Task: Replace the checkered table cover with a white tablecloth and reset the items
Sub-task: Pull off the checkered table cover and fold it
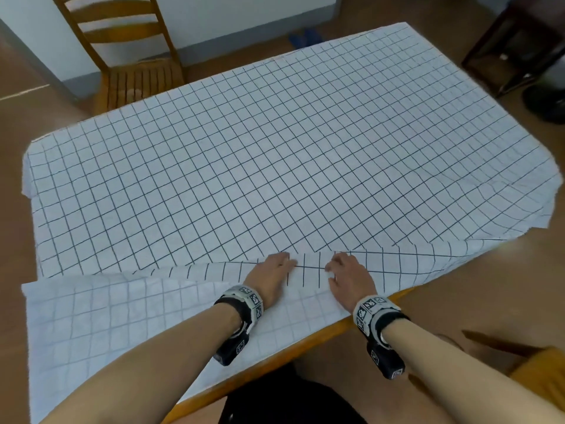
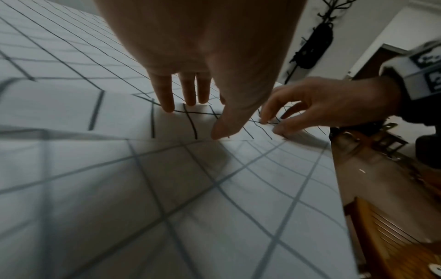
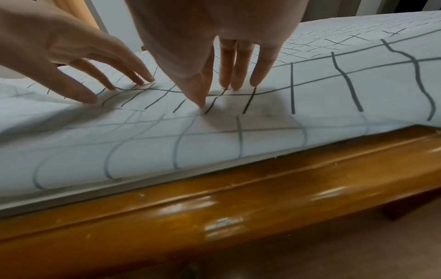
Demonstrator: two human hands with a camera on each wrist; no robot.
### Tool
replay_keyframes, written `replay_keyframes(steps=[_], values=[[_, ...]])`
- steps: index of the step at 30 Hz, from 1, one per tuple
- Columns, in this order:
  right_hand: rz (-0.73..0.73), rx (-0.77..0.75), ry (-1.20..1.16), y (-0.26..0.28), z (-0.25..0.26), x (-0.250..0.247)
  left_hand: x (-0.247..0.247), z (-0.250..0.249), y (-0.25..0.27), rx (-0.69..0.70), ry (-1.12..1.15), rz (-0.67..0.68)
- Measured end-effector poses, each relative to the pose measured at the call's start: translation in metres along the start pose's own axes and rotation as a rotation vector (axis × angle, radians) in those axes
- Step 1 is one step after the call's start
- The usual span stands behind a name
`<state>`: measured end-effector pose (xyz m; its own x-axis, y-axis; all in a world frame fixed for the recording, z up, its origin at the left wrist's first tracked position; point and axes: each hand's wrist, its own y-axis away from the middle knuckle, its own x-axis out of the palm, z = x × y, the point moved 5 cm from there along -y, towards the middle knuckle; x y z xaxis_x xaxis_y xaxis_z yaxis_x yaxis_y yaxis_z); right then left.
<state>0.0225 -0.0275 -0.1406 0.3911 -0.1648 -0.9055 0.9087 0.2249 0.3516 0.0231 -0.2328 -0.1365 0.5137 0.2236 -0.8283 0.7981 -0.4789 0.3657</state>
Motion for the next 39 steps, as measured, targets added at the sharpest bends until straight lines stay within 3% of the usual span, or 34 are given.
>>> replay_keyframes(steps=[8,12,17,22,27,33,39], values=[[0.135,-0.07,-0.156,-0.002,-0.021,-0.007,0.004,-0.026,-0.039,0.093,-0.241,0.005],[0.172,-0.175,-0.064,0.003,-0.043,-0.014,0.002,-0.038,-0.039,0.07,-0.249,0.05],[0.192,-0.371,0.218,0.005,-0.069,-0.016,0.008,-0.062,-0.038,-0.086,-0.366,0.16],[0.17,-0.461,0.277,0.0,-0.079,-0.02,0.017,-0.093,-0.033,-0.295,-0.36,0.159],[0.137,-0.445,0.103,-0.007,-0.088,-0.045,0.019,-0.115,-0.029,-0.354,-0.215,0.077],[0.075,-0.49,0.121,-0.015,-0.098,-0.073,-0.016,-0.12,-0.054,-0.262,-0.185,-0.152],[0.083,-0.237,0.126,-0.02,-0.155,-0.109,-0.055,-0.096,-0.097,-0.311,-0.228,-0.127]])
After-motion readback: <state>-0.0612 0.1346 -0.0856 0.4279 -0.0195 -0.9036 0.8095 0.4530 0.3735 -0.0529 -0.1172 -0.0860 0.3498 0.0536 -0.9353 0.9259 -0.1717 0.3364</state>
